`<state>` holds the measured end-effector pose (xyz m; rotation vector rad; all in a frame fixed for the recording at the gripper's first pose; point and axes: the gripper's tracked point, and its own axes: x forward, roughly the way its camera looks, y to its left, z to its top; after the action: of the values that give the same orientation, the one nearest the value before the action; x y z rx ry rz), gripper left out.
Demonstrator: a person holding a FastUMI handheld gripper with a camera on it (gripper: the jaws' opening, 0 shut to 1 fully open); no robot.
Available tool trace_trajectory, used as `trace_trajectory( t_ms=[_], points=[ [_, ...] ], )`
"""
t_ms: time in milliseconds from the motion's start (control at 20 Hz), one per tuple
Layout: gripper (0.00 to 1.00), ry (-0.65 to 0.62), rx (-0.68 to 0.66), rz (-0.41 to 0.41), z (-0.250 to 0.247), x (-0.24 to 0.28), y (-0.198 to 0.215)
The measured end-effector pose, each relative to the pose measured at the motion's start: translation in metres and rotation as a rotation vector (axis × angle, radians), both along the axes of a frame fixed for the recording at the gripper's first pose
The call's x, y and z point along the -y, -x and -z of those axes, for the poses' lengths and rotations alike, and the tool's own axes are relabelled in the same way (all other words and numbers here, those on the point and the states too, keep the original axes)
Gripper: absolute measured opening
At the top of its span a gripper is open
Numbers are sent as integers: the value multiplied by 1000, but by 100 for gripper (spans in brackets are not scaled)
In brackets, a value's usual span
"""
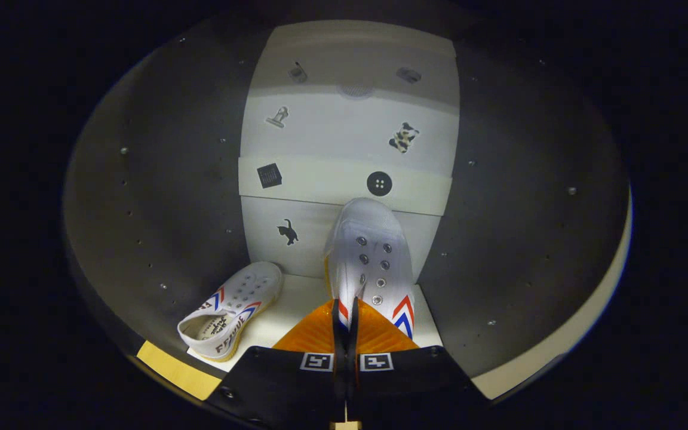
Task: Open the shoe cabinet door, grab the shoes and put them into the shoe cabinet, then close the shoe cabinet door.
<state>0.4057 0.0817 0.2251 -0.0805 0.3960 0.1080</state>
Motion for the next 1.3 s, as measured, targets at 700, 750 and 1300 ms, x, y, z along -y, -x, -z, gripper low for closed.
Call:
trace_trajectory(
  t_ms=[700, 750, 1300],
  points=[
    [71, -227, -54, 46, 41, -23, 5],
    [85, -214, -28, 53, 35, -21, 18],
    [98, -237, 196, -65, -31, -39, 248]
  ],
)
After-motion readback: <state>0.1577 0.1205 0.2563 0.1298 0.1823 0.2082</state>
